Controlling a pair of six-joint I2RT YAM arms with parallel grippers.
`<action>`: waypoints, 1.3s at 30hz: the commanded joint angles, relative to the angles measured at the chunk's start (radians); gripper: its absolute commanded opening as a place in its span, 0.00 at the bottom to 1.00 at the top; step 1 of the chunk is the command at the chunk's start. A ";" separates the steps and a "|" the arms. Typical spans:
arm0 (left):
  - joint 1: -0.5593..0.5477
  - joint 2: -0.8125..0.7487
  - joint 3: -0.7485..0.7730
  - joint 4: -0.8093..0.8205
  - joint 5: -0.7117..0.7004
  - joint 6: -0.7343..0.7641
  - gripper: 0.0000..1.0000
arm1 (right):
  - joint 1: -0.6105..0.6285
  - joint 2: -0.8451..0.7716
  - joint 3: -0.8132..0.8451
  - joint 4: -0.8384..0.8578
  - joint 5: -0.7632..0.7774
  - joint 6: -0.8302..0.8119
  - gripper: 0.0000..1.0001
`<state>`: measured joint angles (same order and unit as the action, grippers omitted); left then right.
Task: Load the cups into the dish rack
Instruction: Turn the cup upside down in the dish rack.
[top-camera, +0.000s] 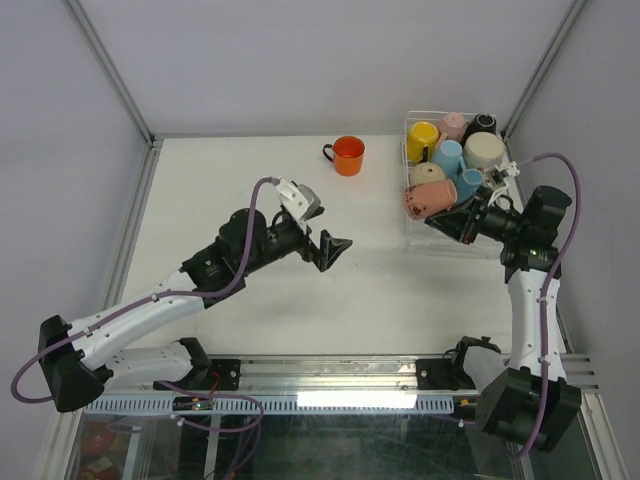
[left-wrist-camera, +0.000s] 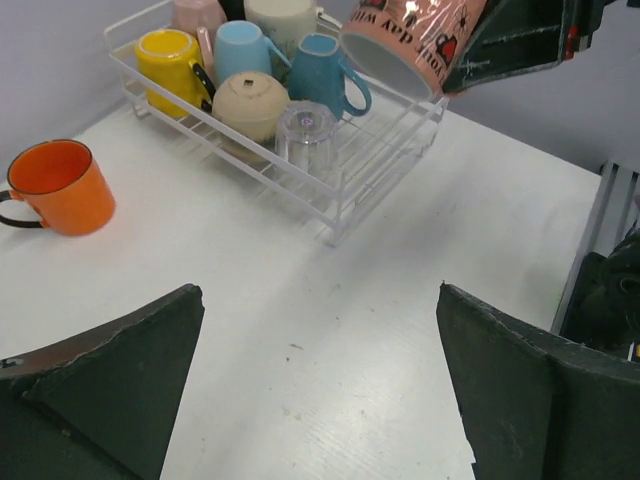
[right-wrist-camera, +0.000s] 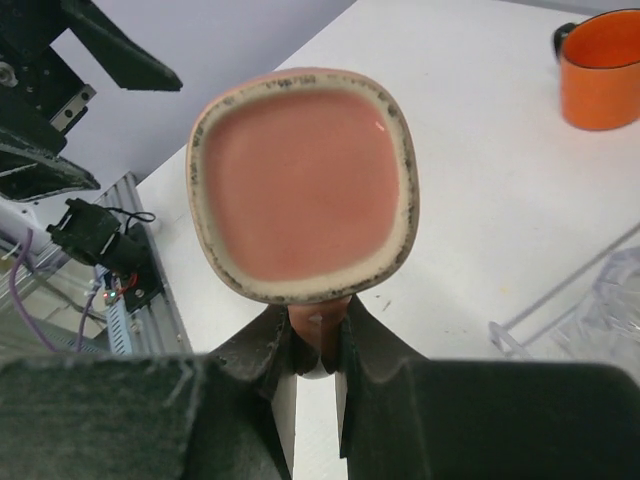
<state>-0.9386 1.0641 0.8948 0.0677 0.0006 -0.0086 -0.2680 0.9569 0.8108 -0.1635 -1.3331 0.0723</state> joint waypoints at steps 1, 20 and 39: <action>0.040 0.045 0.106 -0.206 0.116 -0.021 0.99 | -0.089 -0.027 0.078 -0.048 0.025 -0.106 0.00; 0.076 0.039 0.051 -0.266 0.020 0.068 0.99 | -0.108 0.153 0.439 -0.616 0.379 -0.816 0.00; 0.083 0.004 0.033 -0.253 -0.014 0.081 0.99 | -0.108 0.360 0.600 -0.796 0.580 -1.094 0.00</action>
<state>-0.8684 1.1038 0.9321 -0.2134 0.0010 0.0631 -0.3725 1.2987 1.3266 -0.9638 -0.7921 -0.9680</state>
